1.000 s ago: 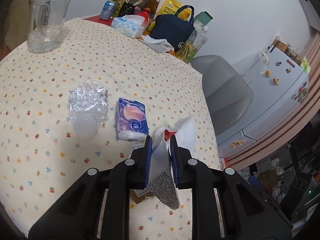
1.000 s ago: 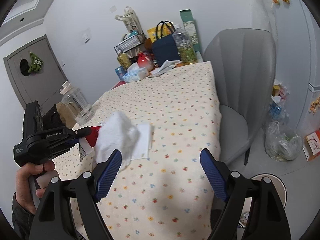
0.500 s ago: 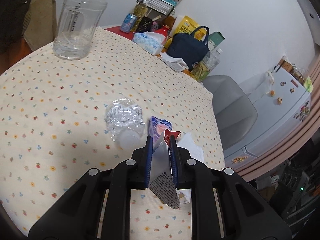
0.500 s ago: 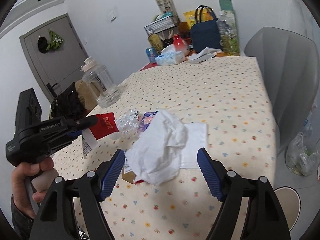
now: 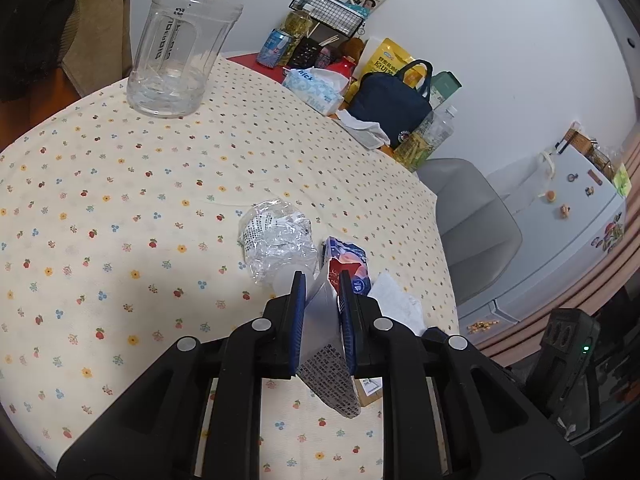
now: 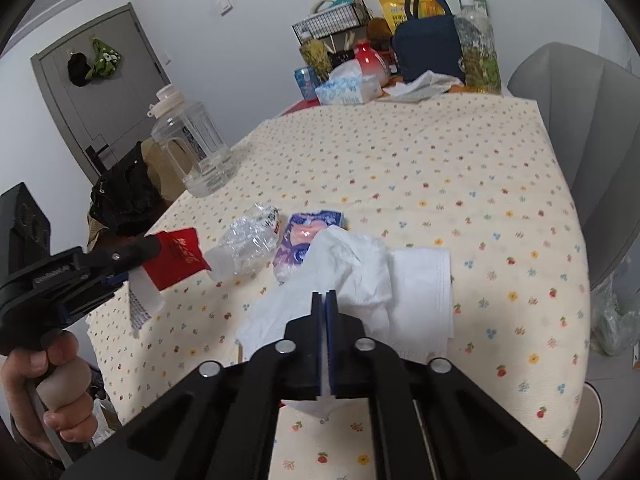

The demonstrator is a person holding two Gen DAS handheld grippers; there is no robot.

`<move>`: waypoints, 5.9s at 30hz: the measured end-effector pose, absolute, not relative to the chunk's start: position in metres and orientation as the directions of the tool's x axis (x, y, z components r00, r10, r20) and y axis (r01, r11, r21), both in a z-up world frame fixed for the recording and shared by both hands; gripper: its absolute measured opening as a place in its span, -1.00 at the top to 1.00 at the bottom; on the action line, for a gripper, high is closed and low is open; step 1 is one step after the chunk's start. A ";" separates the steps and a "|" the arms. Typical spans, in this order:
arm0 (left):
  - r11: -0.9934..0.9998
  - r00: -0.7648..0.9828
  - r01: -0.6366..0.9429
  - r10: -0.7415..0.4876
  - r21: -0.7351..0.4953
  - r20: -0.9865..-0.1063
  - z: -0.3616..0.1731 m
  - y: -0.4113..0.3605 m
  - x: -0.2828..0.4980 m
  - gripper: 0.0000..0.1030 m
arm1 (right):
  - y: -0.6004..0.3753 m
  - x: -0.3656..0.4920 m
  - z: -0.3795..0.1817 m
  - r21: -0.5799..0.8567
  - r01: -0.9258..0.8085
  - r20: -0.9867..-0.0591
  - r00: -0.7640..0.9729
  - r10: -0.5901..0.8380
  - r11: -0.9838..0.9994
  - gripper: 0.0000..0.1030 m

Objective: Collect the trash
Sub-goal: 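Grasp the white tissue with the right gripper while the left gripper holds the wrapper, then carry both items over the bin and open both grippers, then move both tools back over the table toward the cardboard box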

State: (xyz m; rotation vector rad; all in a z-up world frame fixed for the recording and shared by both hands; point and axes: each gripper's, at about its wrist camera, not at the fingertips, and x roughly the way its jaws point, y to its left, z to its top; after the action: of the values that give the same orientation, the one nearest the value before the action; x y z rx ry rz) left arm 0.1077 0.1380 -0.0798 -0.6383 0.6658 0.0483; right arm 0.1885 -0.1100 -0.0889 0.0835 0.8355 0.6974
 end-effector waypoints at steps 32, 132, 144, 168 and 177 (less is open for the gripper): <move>0.867 0.717 0.059 -0.382 -0.495 -0.583 -0.062 -0.024 0.173 0.67 | -0.304 0.160 -0.046 0.341 -0.303 -0.550 0.704 0.450 0.890 0.97; 0.918 0.714 0.070 -0.320 -0.391 -0.623 -0.058 -0.077 0.170 -0.88 | -0.397 0.131 -0.092 0.398 -0.007 -0.629 0.726 0.279 0.917 -0.85; 0.898 0.745 -0.079 -0.236 -0.433 -0.624 -0.071 0.003 0.145 -0.85 | -0.327 0.129 -0.078 0.350 -0.121 -0.634 0.700 0.330 0.929 -0.85; 0.825 0.633 -0.250 -0.257 -0.507 -0.730 -0.139 0.056 0.136 -0.01 | -0.268 0.130 -0.094 0.344 -0.216 -0.662 0.635 0.400 0.914 -0.85; 0.802 0.655 -0.259 -0.264 -0.538 -0.708 -0.135 0.064 0.130 0.28 | -0.264 0.131 -0.096 0.356 -0.231 -0.661 0.623 0.419 0.906 -0.85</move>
State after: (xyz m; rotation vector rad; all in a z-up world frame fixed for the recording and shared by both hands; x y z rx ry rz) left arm 0.1299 0.0637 -0.1350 -0.6618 0.8741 -0.0034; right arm 0.1312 -0.2644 -0.0961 0.2464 0.8181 0.3777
